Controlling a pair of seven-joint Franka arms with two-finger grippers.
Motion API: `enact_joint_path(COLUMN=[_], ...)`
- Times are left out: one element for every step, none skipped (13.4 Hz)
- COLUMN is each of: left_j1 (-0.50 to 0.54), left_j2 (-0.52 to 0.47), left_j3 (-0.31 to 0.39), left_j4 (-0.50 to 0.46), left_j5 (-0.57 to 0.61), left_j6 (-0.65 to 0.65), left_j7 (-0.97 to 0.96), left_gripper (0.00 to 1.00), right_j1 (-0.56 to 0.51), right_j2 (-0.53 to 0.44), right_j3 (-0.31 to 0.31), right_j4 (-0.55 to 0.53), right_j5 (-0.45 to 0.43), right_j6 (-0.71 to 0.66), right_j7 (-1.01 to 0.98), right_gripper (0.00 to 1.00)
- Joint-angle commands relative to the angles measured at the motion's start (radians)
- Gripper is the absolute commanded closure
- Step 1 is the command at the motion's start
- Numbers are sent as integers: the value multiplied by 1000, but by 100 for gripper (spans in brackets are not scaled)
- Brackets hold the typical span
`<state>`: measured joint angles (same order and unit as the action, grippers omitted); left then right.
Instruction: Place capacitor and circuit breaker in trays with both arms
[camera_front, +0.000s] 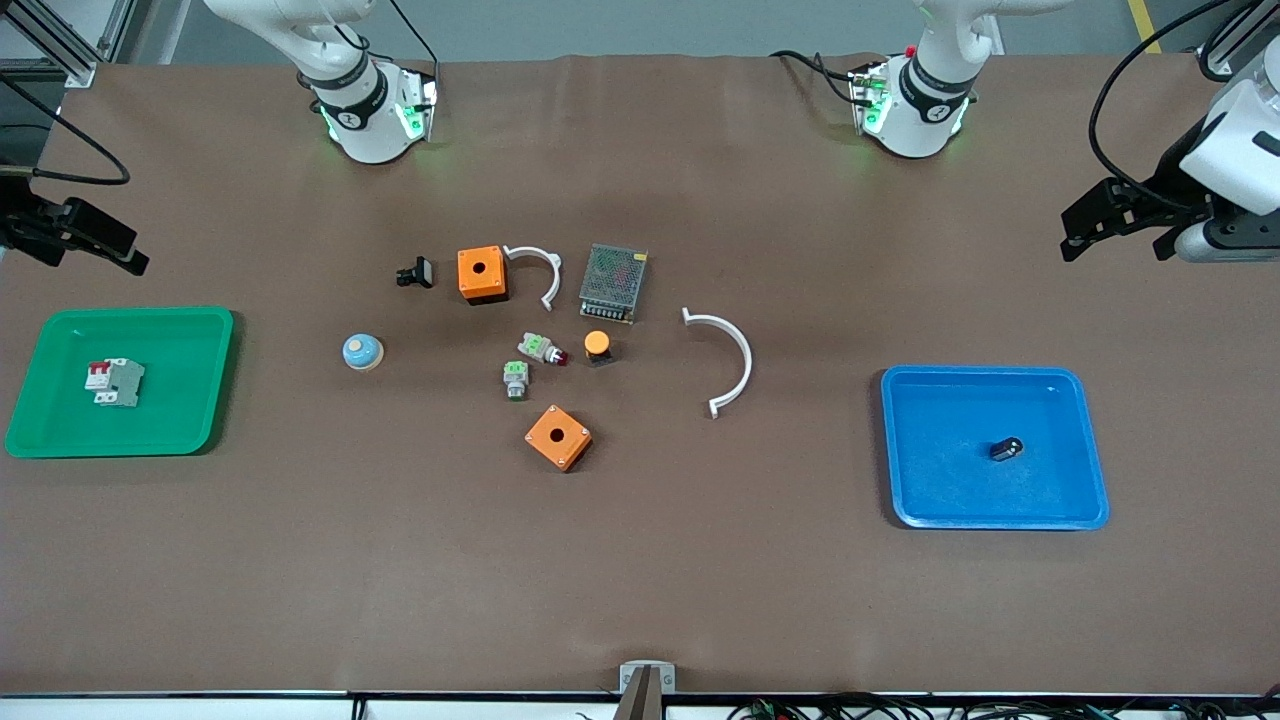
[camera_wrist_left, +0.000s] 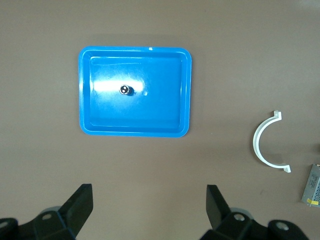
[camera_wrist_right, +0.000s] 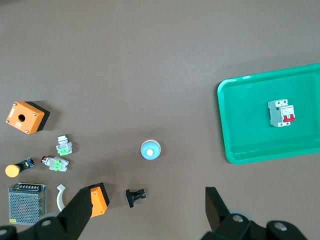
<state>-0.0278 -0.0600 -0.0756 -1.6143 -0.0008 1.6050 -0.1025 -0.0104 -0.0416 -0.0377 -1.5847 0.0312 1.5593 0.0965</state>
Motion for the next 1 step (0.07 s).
enact_joint_path(left_j1=[5], left_j2=[32], left_j3=[7], left_j4=[43], left_j5=[-2], left_j6=[-7], left_j7=[3], left_gripper=[0], right_j1=[-8], right_j2=[3], right_j3=[7], right_j4=[15], right_j5=[12], right_j6=[-7], right_j7=[0], right_gripper=[0])
